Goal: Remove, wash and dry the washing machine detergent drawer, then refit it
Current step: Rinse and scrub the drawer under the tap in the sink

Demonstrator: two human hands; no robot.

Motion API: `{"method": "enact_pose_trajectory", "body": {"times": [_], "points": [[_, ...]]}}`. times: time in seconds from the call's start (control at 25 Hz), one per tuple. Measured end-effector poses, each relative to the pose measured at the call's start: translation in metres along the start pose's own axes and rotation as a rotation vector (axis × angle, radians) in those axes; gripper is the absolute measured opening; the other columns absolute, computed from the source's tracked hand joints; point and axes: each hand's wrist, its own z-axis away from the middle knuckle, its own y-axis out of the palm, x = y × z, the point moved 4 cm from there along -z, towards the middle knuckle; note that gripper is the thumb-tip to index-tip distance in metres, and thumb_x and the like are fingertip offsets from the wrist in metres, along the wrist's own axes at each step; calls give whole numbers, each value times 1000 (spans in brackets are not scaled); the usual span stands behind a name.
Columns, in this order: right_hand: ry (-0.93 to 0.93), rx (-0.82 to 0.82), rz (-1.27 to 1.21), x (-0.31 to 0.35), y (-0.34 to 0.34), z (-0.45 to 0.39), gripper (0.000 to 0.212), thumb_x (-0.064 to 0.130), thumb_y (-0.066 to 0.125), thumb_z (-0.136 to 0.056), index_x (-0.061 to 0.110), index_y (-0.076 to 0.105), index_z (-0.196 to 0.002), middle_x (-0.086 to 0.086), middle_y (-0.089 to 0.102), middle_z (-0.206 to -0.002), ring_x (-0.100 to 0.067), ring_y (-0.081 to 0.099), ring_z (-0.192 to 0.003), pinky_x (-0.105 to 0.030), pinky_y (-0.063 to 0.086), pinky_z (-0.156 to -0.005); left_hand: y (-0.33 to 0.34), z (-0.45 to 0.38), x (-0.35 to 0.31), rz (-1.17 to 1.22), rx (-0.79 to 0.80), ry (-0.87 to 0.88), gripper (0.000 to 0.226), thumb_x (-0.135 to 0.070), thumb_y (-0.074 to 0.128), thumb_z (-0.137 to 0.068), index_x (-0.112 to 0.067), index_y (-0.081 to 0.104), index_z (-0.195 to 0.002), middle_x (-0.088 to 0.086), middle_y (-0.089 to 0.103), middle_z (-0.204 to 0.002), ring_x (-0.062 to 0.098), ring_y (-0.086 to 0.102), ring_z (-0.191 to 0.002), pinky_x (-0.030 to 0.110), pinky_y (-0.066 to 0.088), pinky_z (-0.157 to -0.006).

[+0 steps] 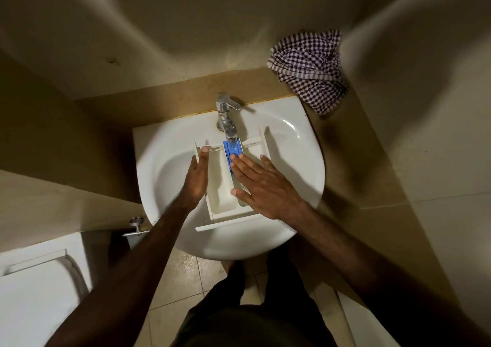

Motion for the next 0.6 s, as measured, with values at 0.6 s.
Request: {"method": "enact_pose_trajectory", "body": {"times": [0.6], "points": [[101, -117, -27, 11, 5, 13, 76, 62, 21, -108, 12, 37, -162, -3, 29, -172, -17, 23, -160, -55, 21, -129, 0, -6, 8, -30, -1, -3, 54, -60, 27, -106, -27, 54, -138, -2, 71, -121, 10, 72, -104, 23, 60, -84]]}}
